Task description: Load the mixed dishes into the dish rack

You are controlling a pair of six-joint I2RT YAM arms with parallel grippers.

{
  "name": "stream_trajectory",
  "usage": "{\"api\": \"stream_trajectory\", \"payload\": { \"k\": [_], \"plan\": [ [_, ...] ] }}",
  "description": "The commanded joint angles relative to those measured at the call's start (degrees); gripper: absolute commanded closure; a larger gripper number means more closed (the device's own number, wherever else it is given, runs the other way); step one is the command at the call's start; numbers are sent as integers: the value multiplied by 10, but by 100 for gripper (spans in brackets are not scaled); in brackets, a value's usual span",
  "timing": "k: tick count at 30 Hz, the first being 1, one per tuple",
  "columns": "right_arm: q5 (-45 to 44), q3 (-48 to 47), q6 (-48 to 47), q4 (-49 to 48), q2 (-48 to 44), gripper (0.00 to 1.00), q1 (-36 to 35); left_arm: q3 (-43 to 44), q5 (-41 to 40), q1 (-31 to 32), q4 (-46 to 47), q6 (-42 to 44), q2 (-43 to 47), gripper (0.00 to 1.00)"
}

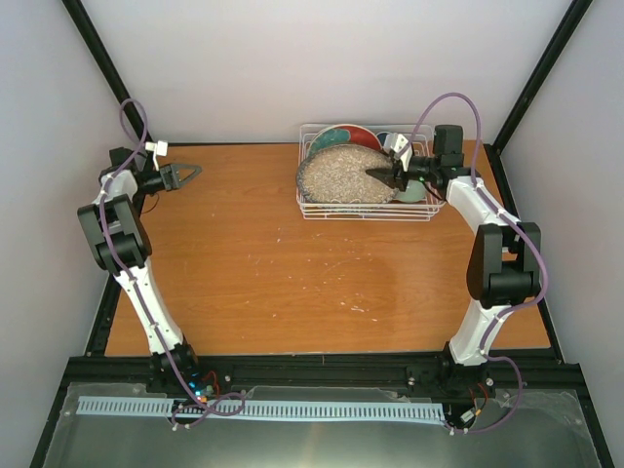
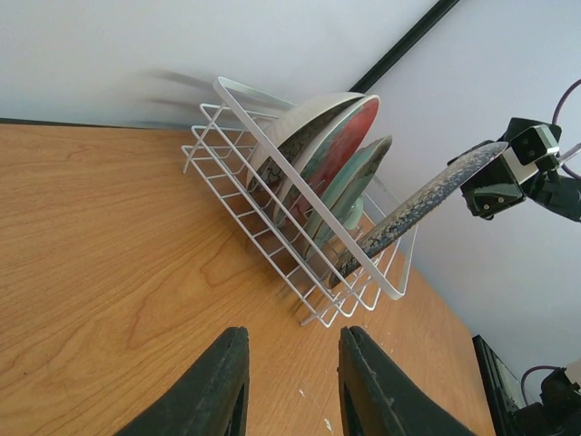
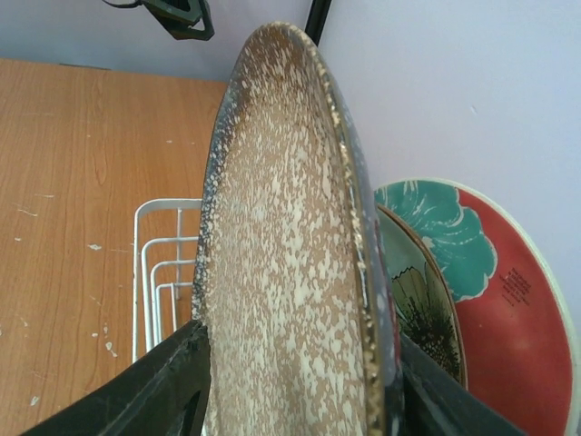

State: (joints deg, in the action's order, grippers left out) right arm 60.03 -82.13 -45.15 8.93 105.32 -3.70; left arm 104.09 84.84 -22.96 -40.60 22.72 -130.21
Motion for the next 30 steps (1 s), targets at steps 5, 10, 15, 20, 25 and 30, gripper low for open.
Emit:
{"api": "stream_trajectory", "payload": {
  "k": [5,10,15,20,25,30],
  "plan": [
    [-5,0,110,-141,-22,52,7,20,4,3,27,-22,28,71],
    [-47,3,178,-240,-27,46,7,17,3,3,52,-43,41,71],
    [-83,6,214,-297,-29,46,8,19,-11,2,71,-64,59,70],
    [-102,20,247,-343,-48,44,8,32,-24,2,120,-114,83,69],
    [-146,35,273,-351,-96,44,9,61,-23,3,187,-179,123,68],
    [-275,105,336,-374,-182,42,8,60,-70,6,300,-263,206,67]
  ]
}}
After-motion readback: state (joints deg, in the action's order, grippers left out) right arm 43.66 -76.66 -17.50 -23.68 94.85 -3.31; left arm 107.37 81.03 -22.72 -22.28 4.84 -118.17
